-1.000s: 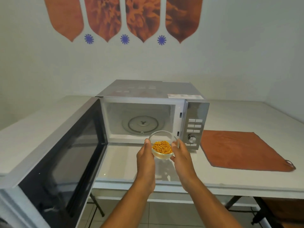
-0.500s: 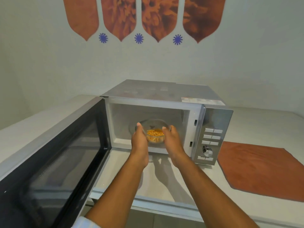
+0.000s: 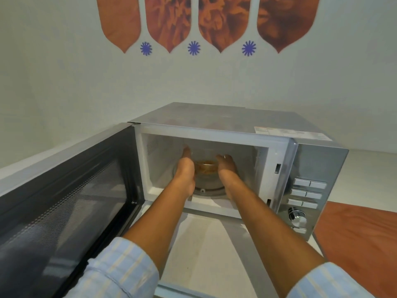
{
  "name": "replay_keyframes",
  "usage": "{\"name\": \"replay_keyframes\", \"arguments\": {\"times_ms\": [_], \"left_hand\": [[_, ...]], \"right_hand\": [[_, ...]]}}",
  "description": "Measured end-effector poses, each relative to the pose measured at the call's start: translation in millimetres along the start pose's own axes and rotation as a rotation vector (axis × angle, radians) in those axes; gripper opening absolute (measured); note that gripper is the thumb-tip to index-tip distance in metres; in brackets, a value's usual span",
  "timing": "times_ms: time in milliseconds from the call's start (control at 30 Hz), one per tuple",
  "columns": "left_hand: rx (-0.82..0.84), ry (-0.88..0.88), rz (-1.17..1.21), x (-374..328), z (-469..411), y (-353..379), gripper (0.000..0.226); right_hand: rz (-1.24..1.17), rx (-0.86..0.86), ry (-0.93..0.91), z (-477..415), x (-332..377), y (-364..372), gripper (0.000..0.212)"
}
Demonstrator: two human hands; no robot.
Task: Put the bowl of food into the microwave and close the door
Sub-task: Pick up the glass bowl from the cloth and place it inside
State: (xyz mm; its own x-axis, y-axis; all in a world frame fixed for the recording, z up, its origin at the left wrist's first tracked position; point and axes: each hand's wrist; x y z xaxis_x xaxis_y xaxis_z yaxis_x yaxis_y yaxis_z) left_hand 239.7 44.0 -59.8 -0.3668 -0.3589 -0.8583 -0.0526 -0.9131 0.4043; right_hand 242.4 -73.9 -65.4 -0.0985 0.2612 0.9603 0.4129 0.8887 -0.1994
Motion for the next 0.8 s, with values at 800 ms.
{"name": "replay_keyframes", "arguments": {"times_ms": [800], "left_hand": [[-0.013,-0.049,-0.051,3,-51,-2,0.071]], "right_hand": [[-0.008,0.018,0.004,-25,-28,5,0.067]]}}
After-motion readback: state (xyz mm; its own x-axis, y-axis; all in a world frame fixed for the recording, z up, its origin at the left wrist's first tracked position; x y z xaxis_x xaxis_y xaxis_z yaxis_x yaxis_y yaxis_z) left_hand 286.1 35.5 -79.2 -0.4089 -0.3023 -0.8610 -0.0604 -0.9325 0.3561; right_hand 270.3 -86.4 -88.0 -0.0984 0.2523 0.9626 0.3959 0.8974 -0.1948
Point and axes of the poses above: each hand's wrist, its own z-axis away from the middle knuckle, its own y-axis out of the palm, x = y × z, and after that the axes turned 14 degrees about -y, right-handed
